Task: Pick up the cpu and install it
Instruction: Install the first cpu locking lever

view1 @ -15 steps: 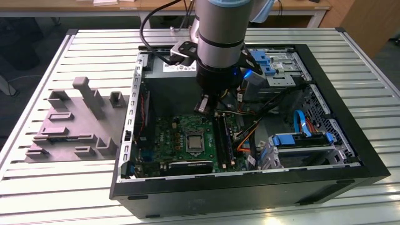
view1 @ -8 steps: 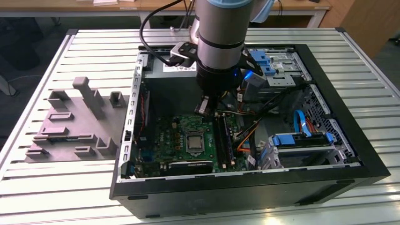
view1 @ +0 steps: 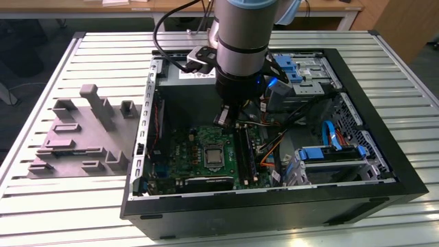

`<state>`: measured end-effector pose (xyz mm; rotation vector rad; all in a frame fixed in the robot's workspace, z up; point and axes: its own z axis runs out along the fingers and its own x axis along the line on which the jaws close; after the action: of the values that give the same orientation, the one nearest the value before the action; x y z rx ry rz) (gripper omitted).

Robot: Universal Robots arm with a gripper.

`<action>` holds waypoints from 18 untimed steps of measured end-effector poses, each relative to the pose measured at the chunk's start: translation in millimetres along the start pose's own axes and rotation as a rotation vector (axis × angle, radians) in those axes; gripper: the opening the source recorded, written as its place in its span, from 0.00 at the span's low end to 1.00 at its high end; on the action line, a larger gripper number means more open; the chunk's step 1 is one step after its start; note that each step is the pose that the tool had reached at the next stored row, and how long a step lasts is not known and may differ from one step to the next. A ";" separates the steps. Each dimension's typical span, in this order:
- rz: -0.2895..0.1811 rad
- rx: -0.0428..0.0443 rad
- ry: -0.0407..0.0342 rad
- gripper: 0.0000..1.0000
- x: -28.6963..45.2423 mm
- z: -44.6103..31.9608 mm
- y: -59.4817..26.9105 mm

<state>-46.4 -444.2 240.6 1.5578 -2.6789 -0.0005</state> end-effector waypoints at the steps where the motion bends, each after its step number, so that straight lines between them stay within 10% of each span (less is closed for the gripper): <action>1: 0.000 0.0000 0.0001 0.11 0.0 0.0 0.0; 18: -0.084 0.0030 0.0017 0.11 9.1 0.8 -2.6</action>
<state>-48.6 -453.4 240.1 1.6696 -2.6107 0.0021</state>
